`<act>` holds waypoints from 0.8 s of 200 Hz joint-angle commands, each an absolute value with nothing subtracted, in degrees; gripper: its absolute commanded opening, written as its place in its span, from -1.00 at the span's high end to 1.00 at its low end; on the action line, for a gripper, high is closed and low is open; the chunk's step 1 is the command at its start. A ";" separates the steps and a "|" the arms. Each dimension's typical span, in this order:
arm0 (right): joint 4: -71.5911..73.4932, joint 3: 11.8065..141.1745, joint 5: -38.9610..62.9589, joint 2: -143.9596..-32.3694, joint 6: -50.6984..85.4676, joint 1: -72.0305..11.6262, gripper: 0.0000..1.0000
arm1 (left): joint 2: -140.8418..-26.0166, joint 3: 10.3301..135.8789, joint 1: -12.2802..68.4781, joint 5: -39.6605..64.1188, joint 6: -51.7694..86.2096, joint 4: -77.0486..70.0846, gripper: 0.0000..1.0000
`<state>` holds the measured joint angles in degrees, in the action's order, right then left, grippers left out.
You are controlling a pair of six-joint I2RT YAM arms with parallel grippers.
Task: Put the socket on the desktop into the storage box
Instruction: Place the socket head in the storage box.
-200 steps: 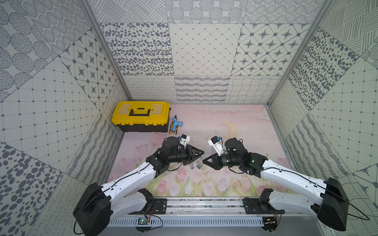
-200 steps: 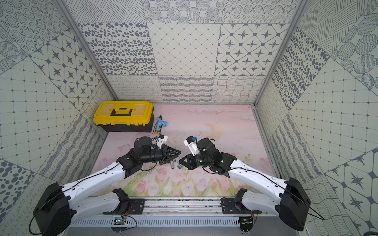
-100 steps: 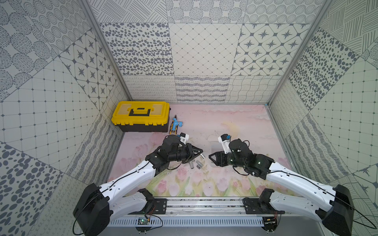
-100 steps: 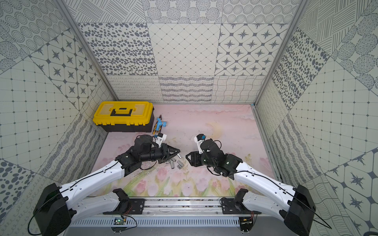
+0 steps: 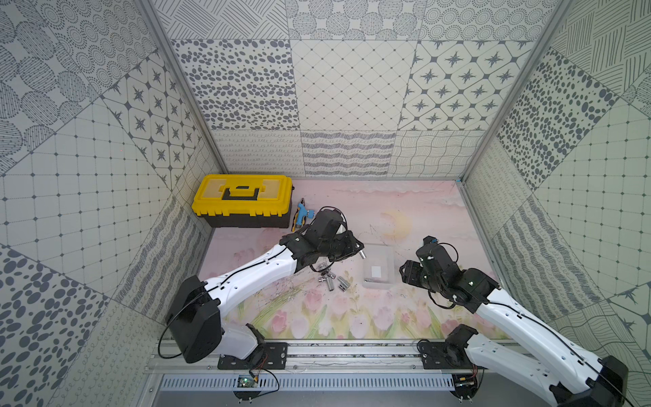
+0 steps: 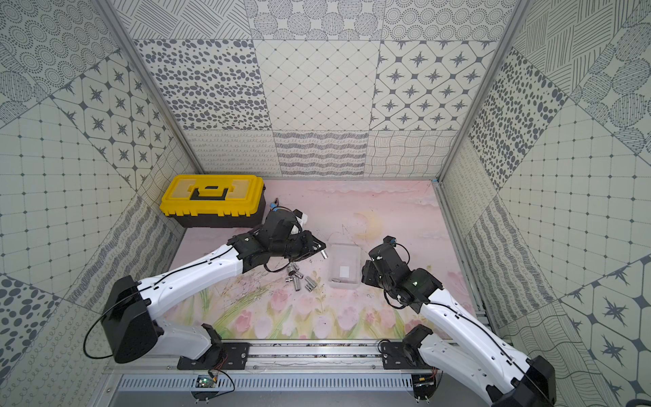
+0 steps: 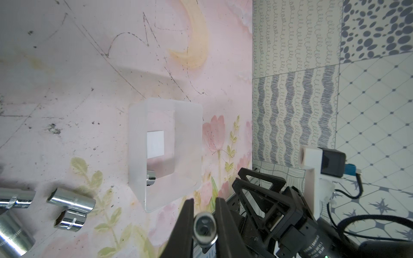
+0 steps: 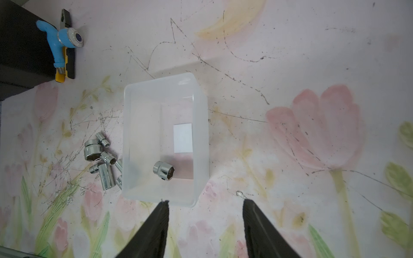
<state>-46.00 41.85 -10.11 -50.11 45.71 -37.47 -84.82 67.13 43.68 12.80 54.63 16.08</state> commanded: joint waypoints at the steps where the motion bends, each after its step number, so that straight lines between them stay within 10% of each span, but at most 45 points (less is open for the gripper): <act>1: -47.52 42.67 -11.75 -50.89 45.97 -37.14 -0.12 | -93.28 76.36 48.32 3.67 43.19 27.56 1.00; 54: -47.55 43.52 -10.47 -52.59 45.19 -37.11 -0.09 | -100.54 80.33 50.55 2.02 41.47 28.80 1.00; 95: -46.96 44.22 -8.50 -52.49 43.62 -37.81 -0.08 | -99.15 77.99 50.54 3.01 41.99 22.62 -0.04; 160: -47.02 47.40 -13.92 -55.32 43.41 -46.80 -0.08 | -89.81 71.76 50.54 0.30 43.14 21.06 -0.05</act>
<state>-47.83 44.86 -10.63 -53.58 44.10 -43.31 -95.77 76.09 50.30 3.68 43.81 23.38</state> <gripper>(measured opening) 0.541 0.522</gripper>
